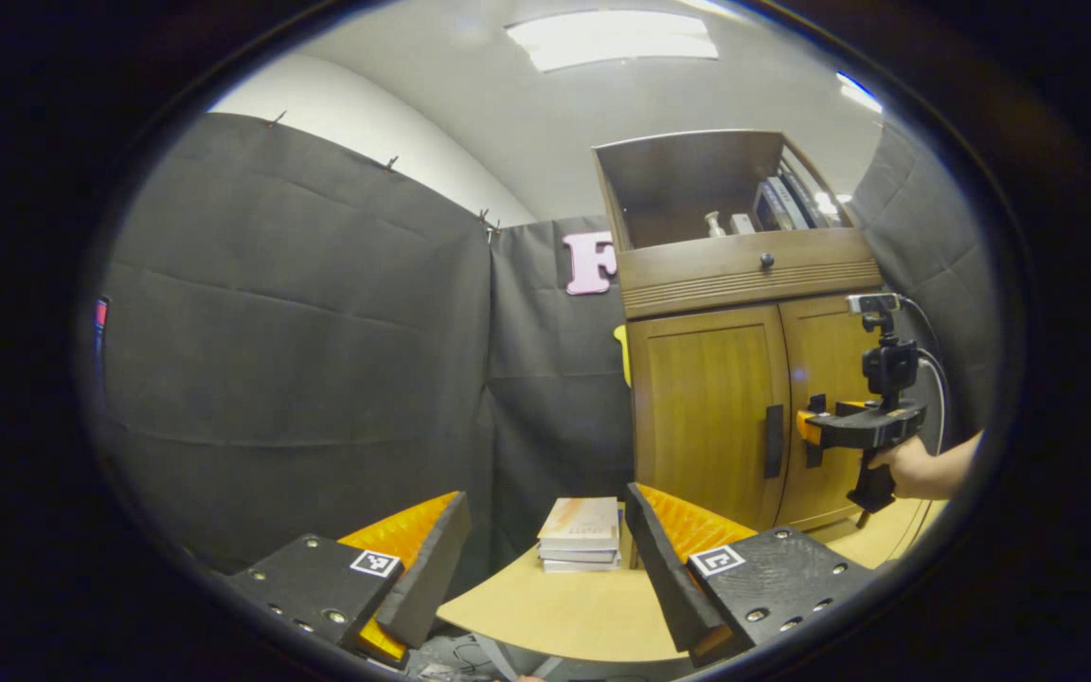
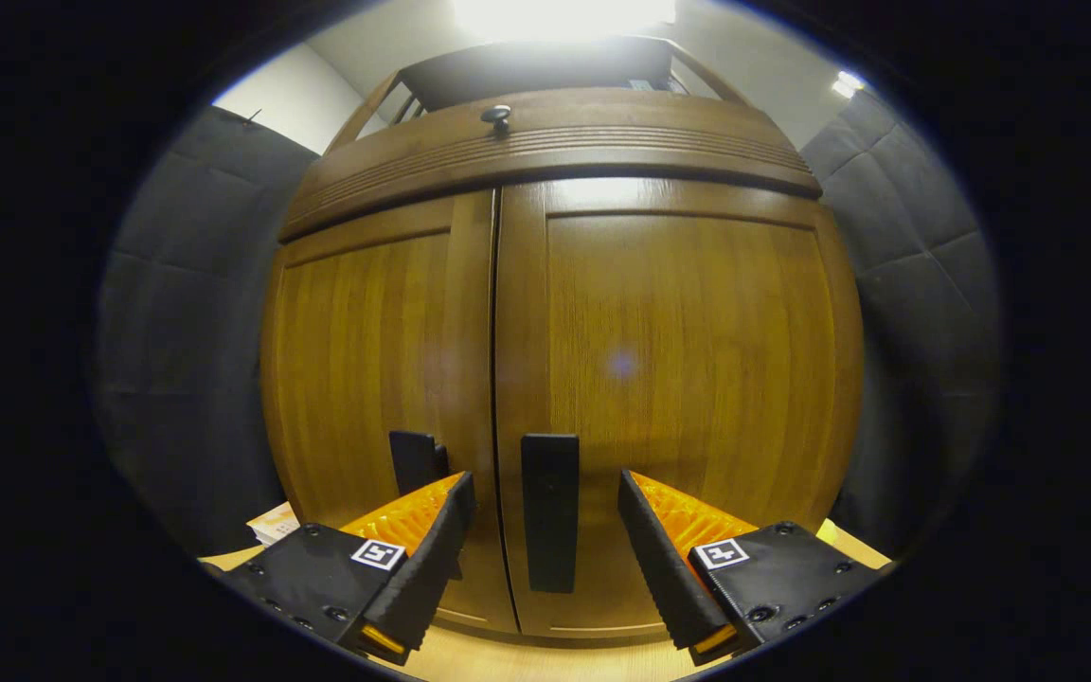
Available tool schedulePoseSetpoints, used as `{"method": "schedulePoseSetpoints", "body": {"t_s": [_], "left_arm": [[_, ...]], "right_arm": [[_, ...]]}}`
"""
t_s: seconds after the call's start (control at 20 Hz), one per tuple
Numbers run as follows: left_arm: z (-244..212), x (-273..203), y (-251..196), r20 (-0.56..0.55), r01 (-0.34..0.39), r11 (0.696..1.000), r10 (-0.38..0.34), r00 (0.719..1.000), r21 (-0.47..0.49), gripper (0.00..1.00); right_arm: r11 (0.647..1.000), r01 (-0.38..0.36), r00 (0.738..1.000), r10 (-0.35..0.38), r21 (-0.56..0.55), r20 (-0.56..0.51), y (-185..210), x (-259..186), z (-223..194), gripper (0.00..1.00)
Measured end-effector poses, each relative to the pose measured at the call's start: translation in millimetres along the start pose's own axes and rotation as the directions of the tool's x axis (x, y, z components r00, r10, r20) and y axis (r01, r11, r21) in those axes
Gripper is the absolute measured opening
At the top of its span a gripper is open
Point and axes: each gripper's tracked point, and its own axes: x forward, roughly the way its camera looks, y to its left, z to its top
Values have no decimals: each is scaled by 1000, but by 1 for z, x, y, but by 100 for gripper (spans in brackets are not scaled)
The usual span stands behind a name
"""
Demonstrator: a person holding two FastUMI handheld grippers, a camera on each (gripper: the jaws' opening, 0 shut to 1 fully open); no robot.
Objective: Open the right door of the double-door shoe cabinet with the right hand, and open the left door with the left hand.
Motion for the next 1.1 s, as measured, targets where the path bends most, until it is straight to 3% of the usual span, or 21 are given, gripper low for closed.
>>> {"method": "schedulePoseSetpoints", "body": {"t_s": [0.3, 0.4, 0.5, 0.55, 0.65, 0.75, 0.8, 1.1], "left_arm": [[-2, -6, 0, -14, -14, 1000, 14, 1000, -3, 95], [-1, -6, 0, -12, -16, 1000, 16, 1000, 2, 95], [-1, -8, -1, -9, -14, 1000, 14, 1000, 6, 95], [0, -10, -2, -10, -11, 1000, 11, 1000, 5, 95], [-1, -10, -2, -16, -7, 1000, 7, 1000, 2, 95], [-1, -10, -3, -17, -1, 1000, 1, 1000, -1, 95], [0, -9, -3, -11, 1, 1000, -1, 1000, 0, 95], [2, -9, -7, 9, 29, 1000, -29, 1000, -6, 95]], "right_arm": [[1000, 4, 999, -4, 3, -47, -9, 22, -1, 87], [1000, 1, 997, 1, 31, -71, -6, 30, -8, 56], [999, 7, 995, -2, 51, -100, -4, 36, -13, 57], [999, 25, 996, -21, 45, -85, -7, 33, -11, 53], [1000, 19, 997, -18, 20, -81, -9, 33, -11, 35], [999, 9, 994, -5, 34, -105, -8, 33, -13, 28], [999, 6, 993, -3, 32, -115, -7, 34, -15, 18], [999, -20, 994, 23, 34, -111, -7, 10, -12, 14]]}}
